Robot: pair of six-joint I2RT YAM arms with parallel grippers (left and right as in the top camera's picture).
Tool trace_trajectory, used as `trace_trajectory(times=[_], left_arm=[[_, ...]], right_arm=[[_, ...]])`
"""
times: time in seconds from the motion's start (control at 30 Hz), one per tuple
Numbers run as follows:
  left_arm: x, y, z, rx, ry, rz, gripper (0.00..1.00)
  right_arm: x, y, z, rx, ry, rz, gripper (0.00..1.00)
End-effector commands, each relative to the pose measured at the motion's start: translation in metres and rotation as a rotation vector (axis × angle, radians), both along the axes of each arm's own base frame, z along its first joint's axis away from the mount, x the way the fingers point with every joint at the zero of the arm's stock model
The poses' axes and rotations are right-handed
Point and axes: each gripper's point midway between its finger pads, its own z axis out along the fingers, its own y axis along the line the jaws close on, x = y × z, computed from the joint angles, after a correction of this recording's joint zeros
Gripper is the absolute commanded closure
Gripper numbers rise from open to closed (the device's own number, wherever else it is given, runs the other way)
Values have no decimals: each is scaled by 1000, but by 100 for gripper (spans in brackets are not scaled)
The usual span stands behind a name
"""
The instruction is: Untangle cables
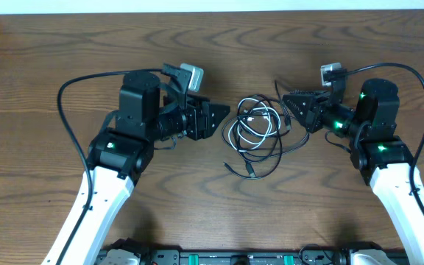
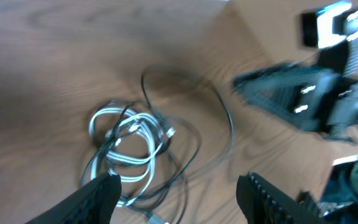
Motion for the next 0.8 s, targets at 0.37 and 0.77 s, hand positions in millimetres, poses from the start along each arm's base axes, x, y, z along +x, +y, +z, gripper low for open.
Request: trace_trajectory(times=[0.37,0.77], left_arm=[[18,-21,-123,229,184,-128,31],[16,-47,-214,418,263,-161,19]], right_arm=[[0,-4,-4,-10,17,-11,34],[-1,-5,-7,-16,34,-19,22]])
